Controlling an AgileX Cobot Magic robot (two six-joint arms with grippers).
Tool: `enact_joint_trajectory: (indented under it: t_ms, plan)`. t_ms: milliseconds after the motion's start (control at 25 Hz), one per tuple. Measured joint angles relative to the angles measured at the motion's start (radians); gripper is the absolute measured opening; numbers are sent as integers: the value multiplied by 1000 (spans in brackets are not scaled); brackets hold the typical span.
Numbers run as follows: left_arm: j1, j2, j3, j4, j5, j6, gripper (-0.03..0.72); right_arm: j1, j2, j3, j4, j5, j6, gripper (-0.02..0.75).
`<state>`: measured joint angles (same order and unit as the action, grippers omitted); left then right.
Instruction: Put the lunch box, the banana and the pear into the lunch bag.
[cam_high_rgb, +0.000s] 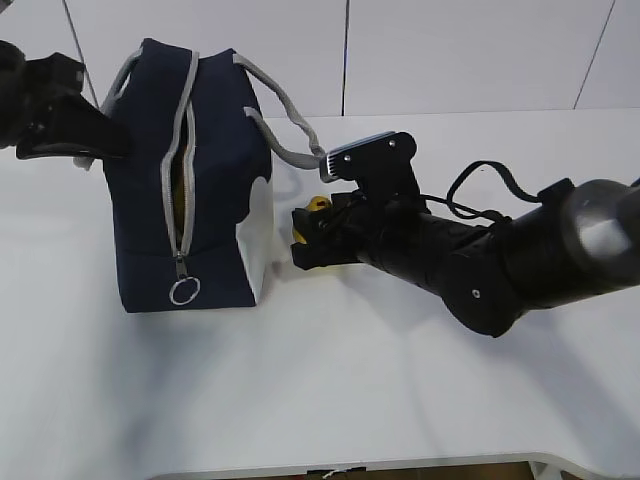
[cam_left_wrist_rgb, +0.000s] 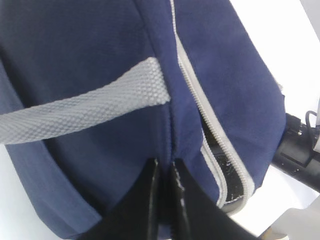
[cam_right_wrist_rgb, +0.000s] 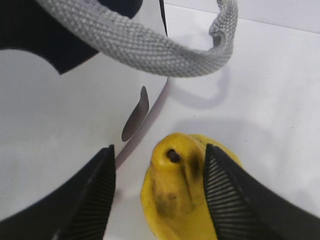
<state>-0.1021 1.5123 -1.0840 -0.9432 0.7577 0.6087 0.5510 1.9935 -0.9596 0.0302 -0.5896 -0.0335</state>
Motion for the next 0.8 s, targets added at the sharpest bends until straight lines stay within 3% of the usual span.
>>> enact_joint_trajectory:
  t_ms: [200, 800]
  plan:
    - [0, 0, 0, 0, 0, 0, -8, 0, 0, 0, 4, -24, -13, 432]
    - [0, 0, 0, 0, 4, 0, -9, 0, 7, 0, 4, -43, -51, 428]
